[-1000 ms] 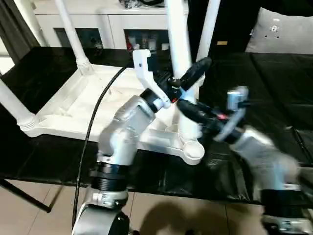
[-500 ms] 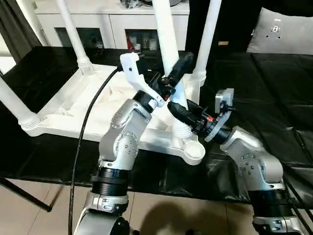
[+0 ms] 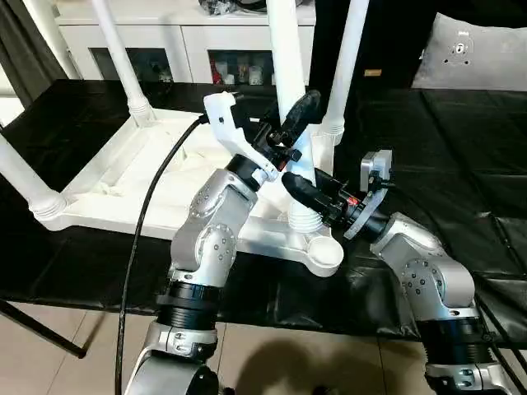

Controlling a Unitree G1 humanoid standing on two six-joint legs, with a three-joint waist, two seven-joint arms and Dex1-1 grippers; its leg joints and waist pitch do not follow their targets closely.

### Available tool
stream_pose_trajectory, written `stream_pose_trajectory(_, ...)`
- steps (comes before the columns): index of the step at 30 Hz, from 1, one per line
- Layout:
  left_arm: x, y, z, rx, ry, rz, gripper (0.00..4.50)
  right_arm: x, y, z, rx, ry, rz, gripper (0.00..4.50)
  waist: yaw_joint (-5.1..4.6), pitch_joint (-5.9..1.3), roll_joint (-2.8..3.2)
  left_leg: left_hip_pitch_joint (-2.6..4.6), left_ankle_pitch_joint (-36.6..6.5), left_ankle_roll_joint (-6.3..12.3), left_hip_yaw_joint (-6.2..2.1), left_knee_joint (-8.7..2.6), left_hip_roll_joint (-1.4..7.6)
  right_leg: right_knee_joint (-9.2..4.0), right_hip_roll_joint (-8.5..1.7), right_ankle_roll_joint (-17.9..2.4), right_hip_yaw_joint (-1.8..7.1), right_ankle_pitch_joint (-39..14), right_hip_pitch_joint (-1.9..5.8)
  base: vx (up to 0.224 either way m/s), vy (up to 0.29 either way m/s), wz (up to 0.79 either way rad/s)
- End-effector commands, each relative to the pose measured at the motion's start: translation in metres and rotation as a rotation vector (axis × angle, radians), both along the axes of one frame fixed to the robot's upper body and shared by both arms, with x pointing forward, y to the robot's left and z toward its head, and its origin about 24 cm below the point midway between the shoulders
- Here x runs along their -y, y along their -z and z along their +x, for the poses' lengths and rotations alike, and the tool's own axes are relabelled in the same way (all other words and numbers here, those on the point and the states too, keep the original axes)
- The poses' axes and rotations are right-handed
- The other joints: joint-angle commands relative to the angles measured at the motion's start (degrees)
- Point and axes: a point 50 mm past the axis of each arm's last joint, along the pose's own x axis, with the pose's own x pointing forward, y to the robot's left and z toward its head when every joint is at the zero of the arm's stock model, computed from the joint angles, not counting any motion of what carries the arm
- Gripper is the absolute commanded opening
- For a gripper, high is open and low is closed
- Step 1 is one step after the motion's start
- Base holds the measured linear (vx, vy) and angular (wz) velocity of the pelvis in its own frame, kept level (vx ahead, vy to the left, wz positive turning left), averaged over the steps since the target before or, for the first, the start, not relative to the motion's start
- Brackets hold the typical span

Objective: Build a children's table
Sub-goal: Pick table leg

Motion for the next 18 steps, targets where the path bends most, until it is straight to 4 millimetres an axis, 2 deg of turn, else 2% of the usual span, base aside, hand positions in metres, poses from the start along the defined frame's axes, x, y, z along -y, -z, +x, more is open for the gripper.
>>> stream_pose_trajectory(1,0.021,-0.006,-0.003,-0.014,0.031,-0.046,1.82,-0.002,0.0,0.006,-0.01,0.037,-0.025,2.45,-0.19,-4.45,-0.58,0.3,-6.5,4.55,-0.8,-3.89,2.66,-3.73,-3.22,-8.6,2.67,-14.9,3.99,0.0,0.0,0.0)
stream_pose_trajectory(5,0.016,-0.006,0.003,-0.027,-0.008,-0.033,1.82,0.0,0.0,0.006,0.009,0.039,-0.013,2.66,-0.25,-4.56,-0.53,0.3,-6.8,4.3,-0.8,-3.83,2.57,-3.77,-3.22,-8.5,2.57,-15.1,4.04,0.0,0.0,0.0)
stream_pose_trajectory(6,0.012,-0.006,0.006,-0.032,-0.025,-0.026,1.82,0.001,0.0,0.005,-0.003,0.027,-0.006,2.94,-0.23,-4.54,-0.57,0.31,-6.6,4.5,-0.83,-3.85,2.62,-3.69,-3.15,-8.6,2.6,-14.4,4.09,0.0,0.0,0.0)
stream_pose_trajectory(11,0.002,-0.007,0.012,-0.047,-0.045,-0.012,1.82,0.007,-0.004,0.001,-0.004,0.03,0.016,3.23,-0.17,-4.64,-0.56,0.37,-6.0,5.12,-0.83,-3.76,2.61,-3.57,-3.13,-8.7,2.58,-13.7,4.08,0.0,0.0,0.0)
stream_pose_trajectory(13,-0.003,-0.006,0.014,-0.055,-0.039,-0.002,1.82,0.015,-0.007,-0.001,-0.047,0.026,0.03,3.46,-0.03,-4.63,-0.55,0.48,-5.7,5.36,-0.87,-3.75,2.6,-3.64,-3.08,-8.6,2.57,-13.8,4.13,0.0,0.0,0.0)
stream_pose_trajectory(14,-0.005,-0.005,0.015,-0.057,-0.033,0.003,1.82,0.019,-0.008,-0.001,-0.048,0.021,0.028,3.55,0.0,-4.63,-0.81,0.4,-5.2,5.47,-0.88,-3.72,2.65,-3.51,-3.07,-8.9,2.57,-13.2,4.15,0.0,0.0,0.0)
stream_pose_trajectory(18,-0.006,-0.003,0.015,-0.048,0.006,0.034,1.82,0.03,-0.014,-0.002,-0.027,0.013,0.027,3.84,0.12,-4.66,-0.8,0.31,-5.1,5.78,-0.73,-3.55,2.46,-3.57,-3.18,-8.9,2.53,-14.1,4.16,0.0,0.0,0.0)
